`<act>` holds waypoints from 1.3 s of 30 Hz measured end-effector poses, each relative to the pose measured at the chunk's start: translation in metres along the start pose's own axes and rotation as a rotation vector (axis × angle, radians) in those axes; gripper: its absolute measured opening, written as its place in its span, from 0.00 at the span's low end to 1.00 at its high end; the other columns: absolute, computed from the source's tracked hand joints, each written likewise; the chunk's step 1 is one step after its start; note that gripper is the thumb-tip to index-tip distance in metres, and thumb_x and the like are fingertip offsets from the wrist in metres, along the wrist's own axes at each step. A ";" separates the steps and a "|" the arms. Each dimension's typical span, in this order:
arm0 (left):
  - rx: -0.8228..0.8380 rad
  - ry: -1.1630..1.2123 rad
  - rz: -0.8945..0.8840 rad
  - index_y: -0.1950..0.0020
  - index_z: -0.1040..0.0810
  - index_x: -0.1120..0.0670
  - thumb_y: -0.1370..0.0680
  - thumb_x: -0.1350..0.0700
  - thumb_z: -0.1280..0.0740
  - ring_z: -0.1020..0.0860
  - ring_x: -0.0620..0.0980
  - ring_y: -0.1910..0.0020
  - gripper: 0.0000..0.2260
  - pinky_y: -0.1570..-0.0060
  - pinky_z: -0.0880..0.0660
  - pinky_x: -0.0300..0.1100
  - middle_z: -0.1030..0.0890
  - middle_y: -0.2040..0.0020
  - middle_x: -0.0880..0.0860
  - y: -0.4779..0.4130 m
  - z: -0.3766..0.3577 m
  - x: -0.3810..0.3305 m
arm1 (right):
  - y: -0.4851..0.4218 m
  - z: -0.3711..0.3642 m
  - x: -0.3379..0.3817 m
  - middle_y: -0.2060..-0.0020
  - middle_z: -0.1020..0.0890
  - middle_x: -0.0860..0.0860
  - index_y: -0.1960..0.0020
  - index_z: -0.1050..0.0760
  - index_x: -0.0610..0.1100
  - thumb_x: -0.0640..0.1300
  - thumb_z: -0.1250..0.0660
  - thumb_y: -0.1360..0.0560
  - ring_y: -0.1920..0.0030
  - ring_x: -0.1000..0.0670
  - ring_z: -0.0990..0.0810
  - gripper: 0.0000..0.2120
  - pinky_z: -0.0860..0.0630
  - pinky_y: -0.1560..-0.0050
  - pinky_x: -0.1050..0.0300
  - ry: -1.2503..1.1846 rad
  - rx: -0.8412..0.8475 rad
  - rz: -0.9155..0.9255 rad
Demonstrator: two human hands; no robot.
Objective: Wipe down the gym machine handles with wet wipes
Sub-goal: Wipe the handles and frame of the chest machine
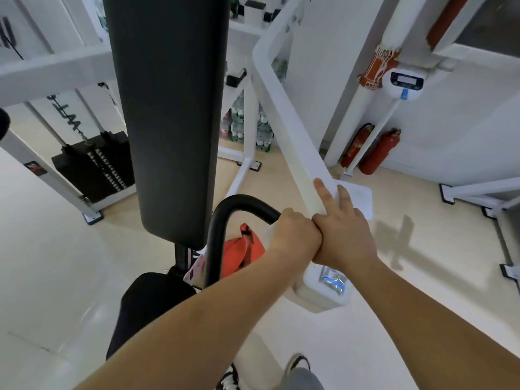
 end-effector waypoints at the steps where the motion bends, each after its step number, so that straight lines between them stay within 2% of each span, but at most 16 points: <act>1: -0.052 0.004 0.000 0.43 0.22 0.55 0.20 0.61 0.35 0.21 0.55 0.46 0.07 0.46 0.31 0.48 0.19 0.47 0.53 0.005 0.001 0.000 | 0.000 0.001 -0.001 0.16 0.57 0.51 0.53 0.18 0.53 0.56 0.29 0.33 0.19 0.34 0.51 0.11 0.26 0.36 0.41 0.001 -0.016 -0.002; 5: -0.374 -0.065 0.012 0.31 0.26 0.58 0.23 0.61 0.38 0.24 0.59 0.37 0.19 0.29 0.32 0.54 0.21 0.39 0.57 0.041 -0.018 0.015 | -0.001 -0.001 -0.002 0.16 0.54 0.50 0.53 0.18 0.54 0.62 0.33 0.32 0.21 0.33 0.48 0.15 0.24 0.40 0.42 0.015 -0.063 0.019; 7: -0.305 -0.061 0.116 0.19 0.43 0.60 0.19 0.58 0.41 0.42 0.61 0.20 0.29 0.21 0.46 0.58 0.38 0.20 0.61 0.063 -0.035 0.030 | -0.004 -0.002 -0.005 0.17 0.54 0.51 0.51 0.18 0.55 0.66 0.34 0.32 0.21 0.34 0.49 0.18 0.26 0.36 0.41 0.010 -0.050 0.007; 9: -0.118 -0.044 0.268 0.17 0.62 0.59 0.17 0.57 0.47 0.61 0.57 0.17 0.33 0.20 0.58 0.58 0.61 0.16 0.59 0.095 -0.052 0.039 | -0.002 -0.003 -0.005 0.17 0.55 0.52 0.49 0.19 0.56 0.67 0.35 0.32 0.21 0.34 0.49 0.20 0.29 0.32 0.38 0.009 -0.039 0.012; 10: -0.048 -0.024 0.306 0.17 0.62 0.59 0.16 0.56 0.48 0.62 0.56 0.17 0.32 0.20 0.61 0.57 0.61 0.16 0.58 0.112 -0.059 0.036 | -0.002 -0.004 -0.005 0.17 0.55 0.51 0.48 0.19 0.56 0.67 0.35 0.32 0.21 0.34 0.49 0.20 0.30 0.32 0.38 0.003 -0.039 0.014; 14: -0.042 0.335 0.372 0.22 0.34 0.56 0.20 0.57 0.39 0.39 0.52 0.20 0.25 0.19 0.60 0.49 0.33 0.22 0.53 0.166 -0.082 -0.016 | 0.007 0.000 -0.001 0.17 0.52 0.47 0.36 0.24 0.56 0.65 0.36 0.28 0.19 0.35 0.52 0.24 0.40 0.24 0.37 -0.029 -0.109 0.066; 17: -0.147 1.025 0.608 0.35 0.21 0.52 0.19 0.59 0.36 0.23 0.52 0.36 0.14 0.30 0.31 0.43 0.21 0.36 0.51 0.193 -0.073 -0.051 | 0.039 0.000 0.017 0.17 0.48 0.44 0.29 0.28 0.51 0.59 0.31 0.25 0.17 0.41 0.54 0.27 0.51 0.19 0.37 -0.218 -0.193 0.092; 19: -0.233 1.462 0.809 0.49 0.17 0.46 0.17 0.57 0.36 0.18 0.53 0.51 0.09 0.47 0.20 0.49 0.16 0.49 0.52 0.218 -0.075 -0.069 | 0.085 -0.002 0.040 0.19 0.41 0.44 0.32 0.26 0.48 0.53 0.28 0.24 0.18 0.42 0.45 0.23 0.43 0.21 0.40 -0.569 -0.300 0.096; 21: -0.341 1.796 1.002 0.53 0.15 0.45 0.18 0.55 0.34 0.15 0.55 0.55 0.10 0.50 0.17 0.54 0.14 0.54 0.55 0.249 -0.087 -0.079 | 0.134 -0.005 0.068 0.23 0.33 0.50 0.35 0.24 0.50 0.49 0.28 0.23 0.22 0.47 0.36 0.17 0.30 0.30 0.50 -0.912 -0.344 0.083; 22: -0.372 1.918 1.069 0.52 0.14 0.45 0.18 0.55 0.33 0.14 0.56 0.54 0.09 0.49 0.17 0.55 0.13 0.55 0.55 0.265 -0.095 -0.082 | 0.152 -0.007 0.082 0.27 0.29 0.53 0.38 0.23 0.51 0.49 0.29 0.22 0.26 0.50 0.30 0.13 0.27 0.35 0.55 -1.043 -0.275 0.052; 24: -0.453 2.101 1.130 0.48 0.14 0.47 0.19 0.57 0.30 0.14 0.56 0.51 0.07 0.49 0.17 0.54 0.13 0.51 0.55 0.292 -0.106 -0.083 | 0.178 -0.020 0.115 0.41 0.19 0.56 0.45 0.20 0.54 0.53 0.30 0.21 0.38 0.52 0.20 0.07 0.21 0.46 0.59 -1.311 0.105 -0.097; 26: -0.566 2.222 1.142 0.44 0.16 0.52 0.20 0.59 0.30 0.14 0.55 0.52 0.06 0.53 0.18 0.50 0.13 0.49 0.57 0.320 -0.113 -0.078 | 0.202 -0.036 0.152 0.49 0.13 0.51 0.45 0.17 0.51 0.59 0.31 0.22 0.45 0.47 0.14 0.13 0.16 0.47 0.49 -1.518 0.586 -0.245; 28: -0.668 2.306 1.124 0.41 0.18 0.55 0.20 0.59 0.30 0.15 0.56 0.53 0.08 0.56 0.19 0.49 0.14 0.49 0.59 0.348 -0.117 -0.069 | 0.218 -0.036 0.189 0.47 0.13 0.46 0.40 0.17 0.48 0.64 0.32 0.23 0.46 0.43 0.13 0.22 0.17 0.42 0.40 -1.593 0.862 -0.231; 32: -0.794 2.331 1.043 0.39 0.19 0.57 0.18 0.58 0.32 0.17 0.62 0.45 0.09 0.44 0.21 0.59 0.16 0.43 0.62 0.412 -0.132 -0.038 | 0.226 -0.018 0.266 0.47 0.13 0.42 0.39 0.18 0.49 0.63 0.32 0.23 0.45 0.40 0.13 0.22 0.20 0.38 0.35 -1.617 1.011 -0.114; 35: -0.886 2.285 1.048 0.42 0.19 0.58 0.18 0.58 0.32 0.16 0.59 0.48 0.07 0.48 0.20 0.53 0.15 0.45 0.61 0.470 -0.150 0.003 | 0.228 -0.008 0.341 0.41 0.15 0.39 0.35 0.19 0.45 0.62 0.35 0.21 0.38 0.38 0.17 0.25 0.25 0.32 0.34 -1.725 1.101 -0.074; 39: -0.885 2.113 1.091 0.43 0.19 0.59 0.19 0.58 0.31 0.16 0.58 0.50 0.07 0.51 0.20 0.53 0.15 0.49 0.59 0.543 -0.182 0.067 | 0.218 0.008 0.438 0.40 0.16 0.37 0.36 0.18 0.41 0.54 0.35 0.19 0.38 0.37 0.17 0.21 0.22 0.37 0.40 -1.789 1.032 -0.044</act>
Point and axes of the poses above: each hand's wrist, its own y-axis away from the middle knuckle, its own z-axis out of the back of the hand, x = y × z, the point moved 6 cm from there along -y, towards the middle knuckle
